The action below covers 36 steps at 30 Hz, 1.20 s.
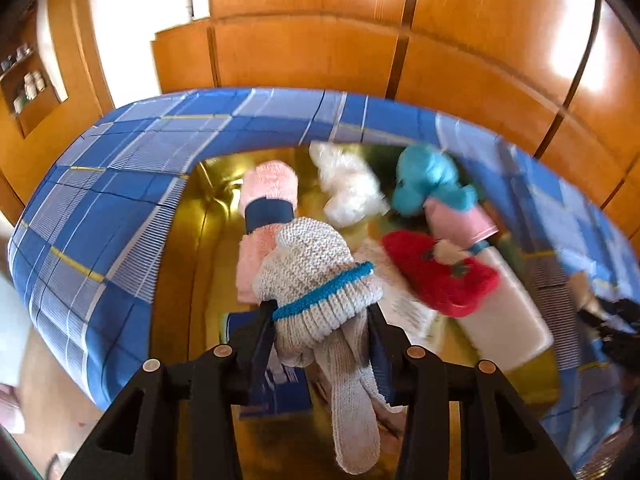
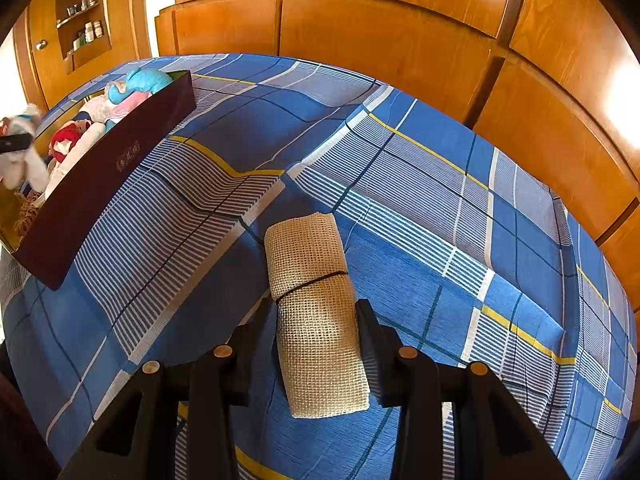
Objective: Organize soft objects
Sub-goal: 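Carry the white gloves into the tray and open the left gripper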
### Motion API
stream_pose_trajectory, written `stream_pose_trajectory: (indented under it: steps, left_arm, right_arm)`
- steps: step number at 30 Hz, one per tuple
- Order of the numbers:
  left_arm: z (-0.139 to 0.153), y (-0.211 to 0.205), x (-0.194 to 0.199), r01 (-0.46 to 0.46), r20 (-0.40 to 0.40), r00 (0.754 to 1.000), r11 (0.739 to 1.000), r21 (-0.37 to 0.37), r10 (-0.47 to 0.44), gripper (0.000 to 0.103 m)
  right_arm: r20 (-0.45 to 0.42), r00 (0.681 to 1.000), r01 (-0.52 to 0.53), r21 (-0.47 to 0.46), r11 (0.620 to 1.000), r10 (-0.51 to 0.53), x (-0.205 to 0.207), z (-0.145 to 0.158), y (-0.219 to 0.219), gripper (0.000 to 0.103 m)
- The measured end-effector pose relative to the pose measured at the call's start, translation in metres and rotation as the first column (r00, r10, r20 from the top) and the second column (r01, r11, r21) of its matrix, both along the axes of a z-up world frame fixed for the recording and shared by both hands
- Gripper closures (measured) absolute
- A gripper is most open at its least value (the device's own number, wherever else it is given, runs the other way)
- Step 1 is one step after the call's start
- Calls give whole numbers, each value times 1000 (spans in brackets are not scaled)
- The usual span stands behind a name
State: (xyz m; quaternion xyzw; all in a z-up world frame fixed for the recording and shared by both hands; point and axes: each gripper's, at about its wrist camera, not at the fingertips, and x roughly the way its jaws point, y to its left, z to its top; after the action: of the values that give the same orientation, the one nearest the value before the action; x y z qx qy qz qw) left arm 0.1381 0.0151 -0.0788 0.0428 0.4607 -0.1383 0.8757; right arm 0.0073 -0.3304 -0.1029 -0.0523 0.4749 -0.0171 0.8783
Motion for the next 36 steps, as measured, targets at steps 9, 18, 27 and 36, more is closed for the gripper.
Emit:
stream_pose_trajectory:
  steps: [9, 18, 27, 36]
  left_arm:
    - [0, 14, -3, -86, 34, 996, 994, -64, 88, 34]
    - [17, 23, -39, -189, 110, 975, 981, -47, 194, 34]
    - [51, 11, -76, -170, 251, 952, 984, -47, 176, 34]
    - [56, 3, -90, -144, 265, 952, 988, -51, 153, 34]
  right_arm:
    - [0, 1000, 3, 9, 1000, -3, 0, 0, -1, 63]
    - [2, 1000, 4, -6, 1000, -4, 0, 0, 2, 63]
    - [1, 1000, 4, -39, 999, -4, 1, -2, 6, 62]
    - [-4, 1000, 21, -63, 998, -21, 0, -6, 9, 62]
